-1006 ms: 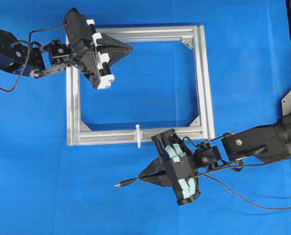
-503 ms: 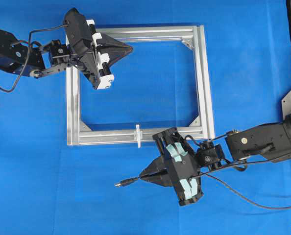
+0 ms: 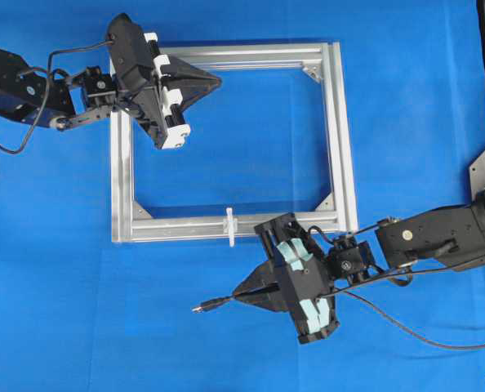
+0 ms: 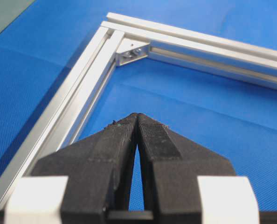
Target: Insert the wire through the string loop located in the center.
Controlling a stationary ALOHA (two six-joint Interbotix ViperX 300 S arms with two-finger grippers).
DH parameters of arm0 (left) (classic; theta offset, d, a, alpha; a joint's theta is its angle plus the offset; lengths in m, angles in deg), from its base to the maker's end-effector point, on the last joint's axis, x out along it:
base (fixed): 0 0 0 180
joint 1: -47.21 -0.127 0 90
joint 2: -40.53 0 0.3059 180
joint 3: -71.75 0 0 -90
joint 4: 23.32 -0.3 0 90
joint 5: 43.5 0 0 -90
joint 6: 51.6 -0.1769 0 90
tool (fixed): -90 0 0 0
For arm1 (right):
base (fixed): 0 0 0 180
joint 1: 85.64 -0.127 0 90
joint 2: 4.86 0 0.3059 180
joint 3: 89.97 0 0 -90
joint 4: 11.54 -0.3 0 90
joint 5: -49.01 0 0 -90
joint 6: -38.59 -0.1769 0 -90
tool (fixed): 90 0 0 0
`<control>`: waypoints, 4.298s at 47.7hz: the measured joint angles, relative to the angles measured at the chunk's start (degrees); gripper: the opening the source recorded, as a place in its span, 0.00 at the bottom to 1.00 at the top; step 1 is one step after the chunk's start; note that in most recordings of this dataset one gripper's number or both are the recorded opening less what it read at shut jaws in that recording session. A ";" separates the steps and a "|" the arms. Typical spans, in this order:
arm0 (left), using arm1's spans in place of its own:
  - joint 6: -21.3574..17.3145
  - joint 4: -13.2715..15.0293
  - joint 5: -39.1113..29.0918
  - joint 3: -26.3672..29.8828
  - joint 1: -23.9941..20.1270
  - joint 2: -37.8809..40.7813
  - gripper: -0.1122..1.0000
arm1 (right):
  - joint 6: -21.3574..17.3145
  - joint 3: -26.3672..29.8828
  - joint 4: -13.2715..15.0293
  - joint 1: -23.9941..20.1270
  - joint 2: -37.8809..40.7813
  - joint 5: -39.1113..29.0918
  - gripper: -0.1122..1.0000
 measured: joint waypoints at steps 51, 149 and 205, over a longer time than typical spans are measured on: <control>0.00 0.09 0.00 0.09 0.09 -0.09 0.10 | -0.09 -0.18 0.00 -0.09 -0.09 -1.49 0.08; 0.18 0.00 0.00 0.00 0.09 -0.09 0.10 | -0.26 -14.41 -1.32 11.34 -10.37 -2.64 0.08; 0.26 0.00 0.00 0.00 0.09 -0.09 0.10 | -0.26 -14.33 -1.32 11.43 -10.37 -2.64 0.08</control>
